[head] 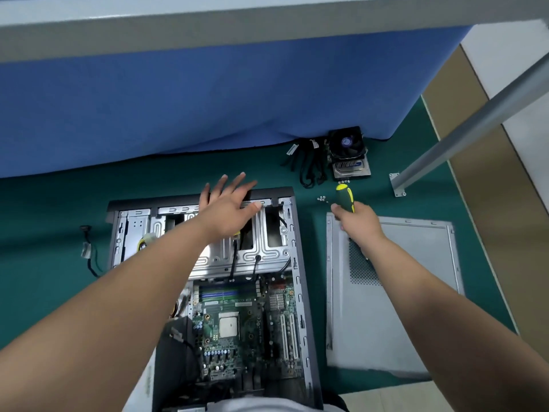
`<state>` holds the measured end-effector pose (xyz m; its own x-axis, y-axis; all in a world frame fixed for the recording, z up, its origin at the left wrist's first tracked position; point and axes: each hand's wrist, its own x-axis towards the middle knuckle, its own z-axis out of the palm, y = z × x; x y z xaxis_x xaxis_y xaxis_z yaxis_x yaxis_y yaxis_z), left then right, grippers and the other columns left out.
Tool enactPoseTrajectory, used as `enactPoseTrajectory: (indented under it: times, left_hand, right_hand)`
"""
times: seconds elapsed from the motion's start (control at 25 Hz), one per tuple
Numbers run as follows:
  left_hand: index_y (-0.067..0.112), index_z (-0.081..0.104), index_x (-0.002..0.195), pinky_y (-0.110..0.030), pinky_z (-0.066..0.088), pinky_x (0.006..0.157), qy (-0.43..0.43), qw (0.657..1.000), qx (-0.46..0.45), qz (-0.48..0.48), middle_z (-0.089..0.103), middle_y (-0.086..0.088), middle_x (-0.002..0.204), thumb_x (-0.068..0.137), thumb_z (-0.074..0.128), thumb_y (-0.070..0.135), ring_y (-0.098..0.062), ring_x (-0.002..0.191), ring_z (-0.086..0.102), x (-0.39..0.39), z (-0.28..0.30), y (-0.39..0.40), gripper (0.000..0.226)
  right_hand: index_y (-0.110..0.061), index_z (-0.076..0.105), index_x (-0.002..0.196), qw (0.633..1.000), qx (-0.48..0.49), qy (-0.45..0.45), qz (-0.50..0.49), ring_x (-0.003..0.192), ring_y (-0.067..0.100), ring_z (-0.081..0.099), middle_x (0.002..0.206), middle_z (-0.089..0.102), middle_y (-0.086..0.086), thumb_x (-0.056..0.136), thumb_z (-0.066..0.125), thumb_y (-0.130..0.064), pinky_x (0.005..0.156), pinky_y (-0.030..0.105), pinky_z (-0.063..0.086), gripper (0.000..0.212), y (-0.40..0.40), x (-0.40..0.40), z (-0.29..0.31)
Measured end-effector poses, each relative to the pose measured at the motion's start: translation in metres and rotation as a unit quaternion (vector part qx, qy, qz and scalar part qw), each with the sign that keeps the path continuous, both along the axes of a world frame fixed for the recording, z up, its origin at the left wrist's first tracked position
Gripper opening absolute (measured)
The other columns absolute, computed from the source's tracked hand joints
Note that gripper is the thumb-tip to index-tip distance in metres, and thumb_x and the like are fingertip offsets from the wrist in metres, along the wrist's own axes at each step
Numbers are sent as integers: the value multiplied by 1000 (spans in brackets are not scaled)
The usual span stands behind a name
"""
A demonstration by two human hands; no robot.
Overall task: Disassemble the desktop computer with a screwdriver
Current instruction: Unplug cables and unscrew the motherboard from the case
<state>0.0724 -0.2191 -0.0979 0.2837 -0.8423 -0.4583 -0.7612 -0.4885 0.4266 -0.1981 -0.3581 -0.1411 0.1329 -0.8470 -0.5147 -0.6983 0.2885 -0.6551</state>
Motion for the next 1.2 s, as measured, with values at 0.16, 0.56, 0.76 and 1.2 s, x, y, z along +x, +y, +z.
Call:
enactPoseTrajectory:
  times: [0.16,0.56,0.76,1.2]
  left_hand:
    - [36,35,156,-40,-1,127,11,992,-126,16,22,13,168,106,45,45,-10,157,6,6,8,51,52]
    - [36,11,163,-43,3,129,-175,976,-86,-95,4,11,172,102,15,64,-10,158,-2,18,-16,218,68]
    - [32,9,164,-46,6,129,-197,973,-95,-71,5,9,172,102,25,60,-13,159,0,6,-21,225,70]
    - [37,15,163,-45,11,128,-222,967,-115,-53,16,13,170,97,33,43,-8,158,8,8,-25,225,69]
  right_hand:
    - [-14,60,82,992,-98,33,74,75,24,59,83,60,4,95,53,-63,64,32,44,51,37,-26,38]
    - [-50,64,118,987,19,-131,88,81,4,66,100,70,-10,76,82,-59,74,22,59,47,123,-83,50]
    - [-46,75,99,992,64,-111,22,76,15,61,93,67,4,98,54,-41,73,39,56,21,133,-74,31]
    - [-11,60,129,912,-23,252,322,98,32,62,121,54,15,92,51,4,85,39,57,41,115,-5,-22]
